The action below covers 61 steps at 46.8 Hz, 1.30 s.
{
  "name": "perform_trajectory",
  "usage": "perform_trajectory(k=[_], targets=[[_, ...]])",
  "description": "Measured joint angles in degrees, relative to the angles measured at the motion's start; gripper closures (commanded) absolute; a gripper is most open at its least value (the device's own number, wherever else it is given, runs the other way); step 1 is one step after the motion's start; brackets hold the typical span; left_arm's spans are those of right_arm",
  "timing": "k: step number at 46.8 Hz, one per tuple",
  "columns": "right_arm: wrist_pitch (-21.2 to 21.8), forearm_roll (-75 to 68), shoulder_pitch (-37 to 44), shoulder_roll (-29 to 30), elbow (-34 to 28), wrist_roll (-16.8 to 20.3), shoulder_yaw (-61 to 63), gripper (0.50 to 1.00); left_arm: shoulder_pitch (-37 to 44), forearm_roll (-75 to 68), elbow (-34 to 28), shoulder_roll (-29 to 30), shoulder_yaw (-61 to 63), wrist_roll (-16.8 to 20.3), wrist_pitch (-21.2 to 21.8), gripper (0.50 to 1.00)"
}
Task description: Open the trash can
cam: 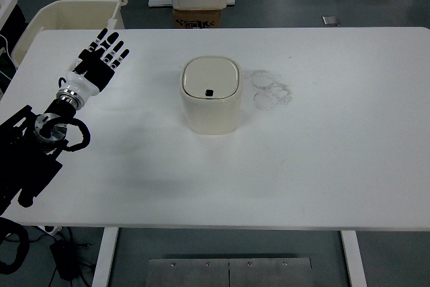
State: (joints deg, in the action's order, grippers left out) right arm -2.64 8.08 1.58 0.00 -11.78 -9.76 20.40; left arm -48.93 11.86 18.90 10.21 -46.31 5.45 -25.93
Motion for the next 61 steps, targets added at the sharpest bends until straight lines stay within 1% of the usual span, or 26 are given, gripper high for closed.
perform_trajectory(k=[10, 16, 29, 61], targets=[[0.0, 0.0, 0.0, 0.0, 0.0, 0.0, 0.0, 0.507, 0.0, 0.1, 0.1, 0.1, -0.1, 0.7, 0.4, 0.5], [0.0, 0.0, 0.0, 0.0, 0.0, 0.0, 0.0, 0.507, -0.1, 0.0, 0.1, 0.2, -0.1, 0.8, 1.3, 0.5], [0.0, 0.0, 0.0, 0.0, 0.0, 0.0, 0.0, 0.507, -0.1, -0.2, 0.1, 0.2, 0.1, 0.8, 1.9, 0.5], [0.0, 0.0, 0.0, 0.0, 0.0, 0.0, 0.0, 0.507, -0.1, -0.2, 1.4, 0.2, 0.1, 0.8, 2.1, 0.5]])
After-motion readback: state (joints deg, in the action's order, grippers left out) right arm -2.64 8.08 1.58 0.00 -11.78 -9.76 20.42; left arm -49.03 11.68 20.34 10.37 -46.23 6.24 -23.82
